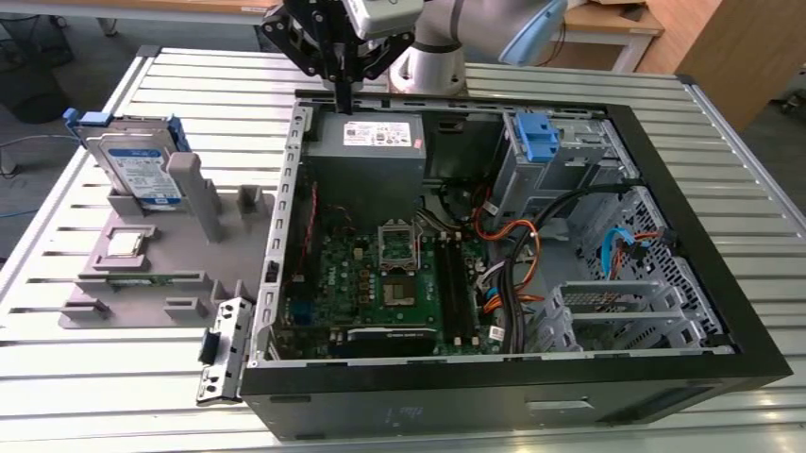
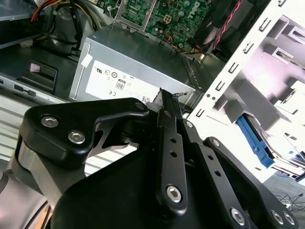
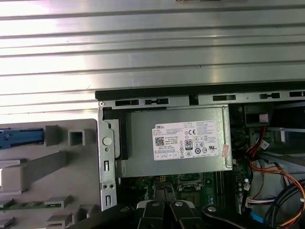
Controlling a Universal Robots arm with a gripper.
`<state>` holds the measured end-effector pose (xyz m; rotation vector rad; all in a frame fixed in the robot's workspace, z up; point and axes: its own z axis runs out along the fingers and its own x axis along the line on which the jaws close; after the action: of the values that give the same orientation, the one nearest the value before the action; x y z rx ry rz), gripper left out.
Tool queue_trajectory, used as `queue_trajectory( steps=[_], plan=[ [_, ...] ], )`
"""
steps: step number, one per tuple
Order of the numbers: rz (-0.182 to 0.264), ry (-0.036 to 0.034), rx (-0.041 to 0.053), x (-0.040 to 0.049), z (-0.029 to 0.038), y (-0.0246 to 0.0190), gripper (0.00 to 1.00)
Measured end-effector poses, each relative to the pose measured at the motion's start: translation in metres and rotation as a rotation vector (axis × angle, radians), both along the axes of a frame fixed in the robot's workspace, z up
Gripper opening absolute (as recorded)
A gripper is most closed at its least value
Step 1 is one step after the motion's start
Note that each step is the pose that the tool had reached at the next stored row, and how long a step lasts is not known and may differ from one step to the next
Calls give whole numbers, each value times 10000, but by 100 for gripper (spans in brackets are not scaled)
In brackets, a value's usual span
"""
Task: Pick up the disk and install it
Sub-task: 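Reach for the disk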
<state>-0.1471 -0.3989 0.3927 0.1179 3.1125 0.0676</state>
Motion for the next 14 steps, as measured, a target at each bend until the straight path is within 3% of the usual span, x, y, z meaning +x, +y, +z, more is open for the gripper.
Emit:
queue_trajectory(
  steps=[14],
  plan=[
    [1, 0, 0, -102, -4, 0, 10]
  ],
)
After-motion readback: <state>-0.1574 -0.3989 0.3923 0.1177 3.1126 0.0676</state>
